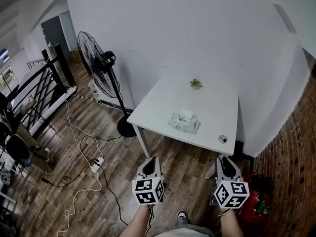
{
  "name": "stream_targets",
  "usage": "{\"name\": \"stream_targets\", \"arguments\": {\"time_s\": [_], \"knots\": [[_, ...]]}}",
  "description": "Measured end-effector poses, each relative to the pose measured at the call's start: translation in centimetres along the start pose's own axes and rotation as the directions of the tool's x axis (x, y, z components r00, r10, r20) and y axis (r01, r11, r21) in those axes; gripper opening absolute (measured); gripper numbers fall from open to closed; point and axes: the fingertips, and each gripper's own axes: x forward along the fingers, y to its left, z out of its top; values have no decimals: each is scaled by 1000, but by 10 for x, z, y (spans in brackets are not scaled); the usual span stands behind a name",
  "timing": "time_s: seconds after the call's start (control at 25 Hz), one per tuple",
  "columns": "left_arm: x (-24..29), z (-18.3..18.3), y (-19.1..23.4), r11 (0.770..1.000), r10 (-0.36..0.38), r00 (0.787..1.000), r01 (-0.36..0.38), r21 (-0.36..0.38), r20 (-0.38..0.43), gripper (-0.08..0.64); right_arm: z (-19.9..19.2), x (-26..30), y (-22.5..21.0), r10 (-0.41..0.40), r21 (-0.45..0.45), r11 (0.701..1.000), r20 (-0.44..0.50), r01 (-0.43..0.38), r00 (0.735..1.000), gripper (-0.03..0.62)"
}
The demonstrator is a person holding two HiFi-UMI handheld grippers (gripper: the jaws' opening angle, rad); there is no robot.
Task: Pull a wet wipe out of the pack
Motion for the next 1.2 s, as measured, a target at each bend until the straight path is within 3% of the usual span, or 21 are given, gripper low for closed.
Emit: {"name": "stream_targets", "arguments": {"time_s": [0.44, 0.8, 1.0, 1.2], "knots": [[82, 14, 1, 998, 55, 998, -55, 18, -14, 3, 19, 94, -39, 60, 14, 998, -20, -60, 998, 89], [117, 4, 18, 997, 78, 995, -77, 23, -62, 3, 4, 137, -44, 77, 46, 996, -67, -74, 995, 87], [161, 10, 28, 999, 40, 997, -38, 20, -71, 3, 7, 171, -45, 52, 47, 998, -66, -49, 996, 87], [219, 38, 47, 998, -24, 998, 27, 58, -54, 3, 23, 215, -48, -17, 71, 997, -29, 19, 999, 87]]}}
